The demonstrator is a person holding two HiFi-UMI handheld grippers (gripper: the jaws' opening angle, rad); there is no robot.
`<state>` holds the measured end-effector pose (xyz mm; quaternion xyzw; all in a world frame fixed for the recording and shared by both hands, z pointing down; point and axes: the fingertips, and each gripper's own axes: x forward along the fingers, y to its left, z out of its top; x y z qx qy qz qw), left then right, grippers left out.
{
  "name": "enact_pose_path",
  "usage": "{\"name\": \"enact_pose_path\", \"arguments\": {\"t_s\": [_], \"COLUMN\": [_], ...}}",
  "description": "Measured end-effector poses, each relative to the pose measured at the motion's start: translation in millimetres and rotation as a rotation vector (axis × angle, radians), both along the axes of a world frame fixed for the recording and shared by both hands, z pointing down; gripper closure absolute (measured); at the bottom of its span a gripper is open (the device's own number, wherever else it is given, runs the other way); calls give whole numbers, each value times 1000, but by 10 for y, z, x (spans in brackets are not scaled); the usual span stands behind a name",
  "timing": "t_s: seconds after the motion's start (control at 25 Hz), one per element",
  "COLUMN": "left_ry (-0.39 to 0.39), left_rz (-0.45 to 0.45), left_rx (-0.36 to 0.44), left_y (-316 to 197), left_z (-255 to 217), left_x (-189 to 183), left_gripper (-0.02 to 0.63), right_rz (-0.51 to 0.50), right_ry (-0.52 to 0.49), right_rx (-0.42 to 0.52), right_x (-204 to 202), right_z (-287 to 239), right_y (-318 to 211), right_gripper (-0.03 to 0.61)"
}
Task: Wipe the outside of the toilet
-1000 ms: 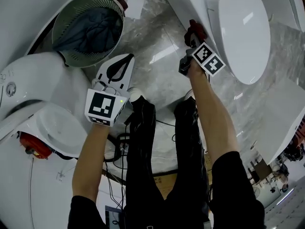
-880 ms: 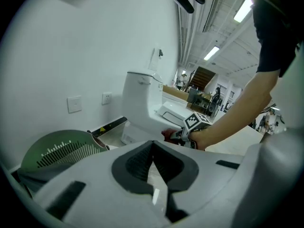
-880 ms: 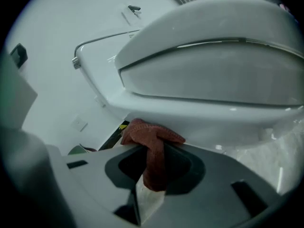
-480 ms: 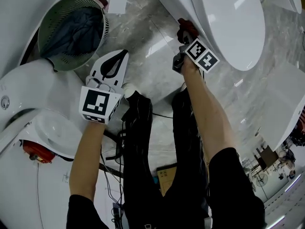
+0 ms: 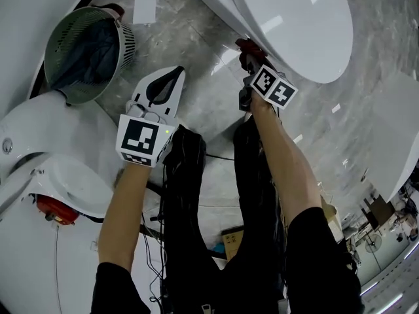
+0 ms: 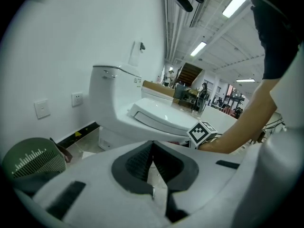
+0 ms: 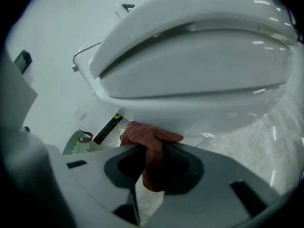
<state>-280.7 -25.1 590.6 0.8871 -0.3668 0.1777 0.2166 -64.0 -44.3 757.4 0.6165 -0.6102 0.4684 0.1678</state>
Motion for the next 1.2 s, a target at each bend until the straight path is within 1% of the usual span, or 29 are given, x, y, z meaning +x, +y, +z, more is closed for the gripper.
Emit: {"name": "enact_pose_path", "arguments": {"t_s": [0.16, 0.4, 0.56, 0.84, 0.96, 1.12, 1.2], "left_ry": [10, 2, -3, -10, -25, -51, -62], "left_rz": [10, 37, 38, 55, 35, -14, -35], "left_rx": [-6, -10, -25, -34, -38, -37, -33], "left_y": [96, 295, 420, 533, 505, 418, 389], "left_z": [-20, -42, -20, -100, -107, -171, -244], "left_x": [366, 895, 1217, 1865, 2022, 2195, 2258], "left_gripper": [609, 609, 609, 609, 609, 609, 609], "right_rz": [-12, -99, -134, -213, -234, -304, -309], "right_ry": [6, 37, 46, 108, 141, 188, 211], "right_rx": [-22, -27, -44, -97, -94, -105, -106], "right_x": [327, 795, 1117, 1892, 2208, 2595, 2774], "right_z": [18, -1, 13, -1, -21, -56, -101], "right_y": [256, 456, 595, 721, 668, 540, 460], "right_gripper": [488, 488, 488, 488, 488, 488, 488]}}
